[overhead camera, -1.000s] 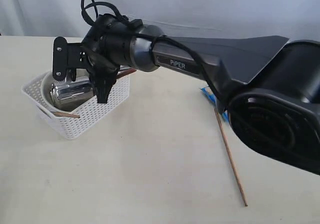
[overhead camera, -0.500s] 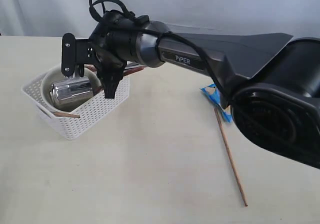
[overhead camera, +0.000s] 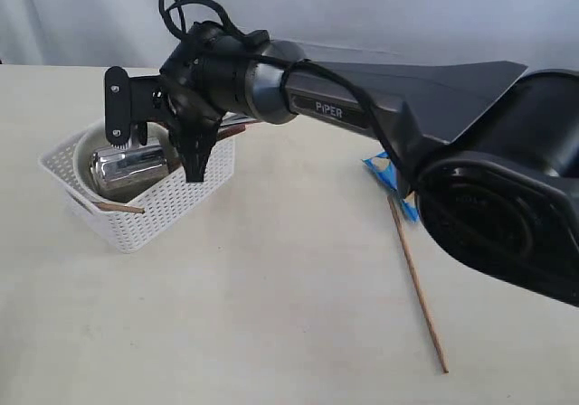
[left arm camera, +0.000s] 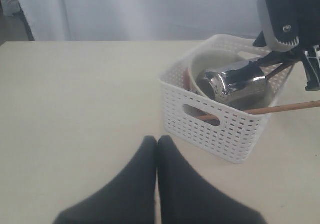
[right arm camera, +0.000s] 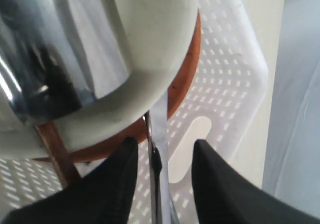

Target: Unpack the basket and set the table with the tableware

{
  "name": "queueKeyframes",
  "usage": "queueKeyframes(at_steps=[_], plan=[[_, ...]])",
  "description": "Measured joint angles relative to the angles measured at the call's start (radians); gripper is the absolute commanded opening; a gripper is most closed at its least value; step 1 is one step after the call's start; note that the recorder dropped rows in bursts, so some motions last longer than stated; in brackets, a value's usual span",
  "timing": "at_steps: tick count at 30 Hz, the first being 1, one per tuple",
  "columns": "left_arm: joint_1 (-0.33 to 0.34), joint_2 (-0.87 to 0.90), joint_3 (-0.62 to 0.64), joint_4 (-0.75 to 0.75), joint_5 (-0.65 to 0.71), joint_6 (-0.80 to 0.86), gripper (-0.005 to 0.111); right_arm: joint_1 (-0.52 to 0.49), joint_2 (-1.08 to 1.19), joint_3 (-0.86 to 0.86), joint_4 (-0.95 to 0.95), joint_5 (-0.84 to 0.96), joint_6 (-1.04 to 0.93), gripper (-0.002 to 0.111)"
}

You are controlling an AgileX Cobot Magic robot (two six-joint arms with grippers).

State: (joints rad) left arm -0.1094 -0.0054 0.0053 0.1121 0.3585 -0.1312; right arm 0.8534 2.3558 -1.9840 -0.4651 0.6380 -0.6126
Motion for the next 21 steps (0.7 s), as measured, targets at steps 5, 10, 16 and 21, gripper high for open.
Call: queueKeyframes(at_steps=[5, 10, 16, 21], plan=[[0.0, 0.0, 0.0, 0.0, 0.0, 0.0, 0.0, 0.005, 0.004, -0.008, 0.0, -0.005, -0.006, 0.035], [0.0, 0.0, 0.0, 0.0, 0.0, 0.0, 0.0, 0.024, -0.002, -0.093, -0.002, 0.087, -0.011, 0.035], [0.0, 0.0, 0.0, 0.0, 0.0, 0.0, 0.0, 0.024, 0.026, -0.115, -0.002, 0.151, -0.073, 0.035], [0.0, 0.0, 0.0, 0.0, 0.0, 0.0, 0.0, 0.024, 0.101, -0.215, 0.006, 0.212, -0.097, 0.035]])
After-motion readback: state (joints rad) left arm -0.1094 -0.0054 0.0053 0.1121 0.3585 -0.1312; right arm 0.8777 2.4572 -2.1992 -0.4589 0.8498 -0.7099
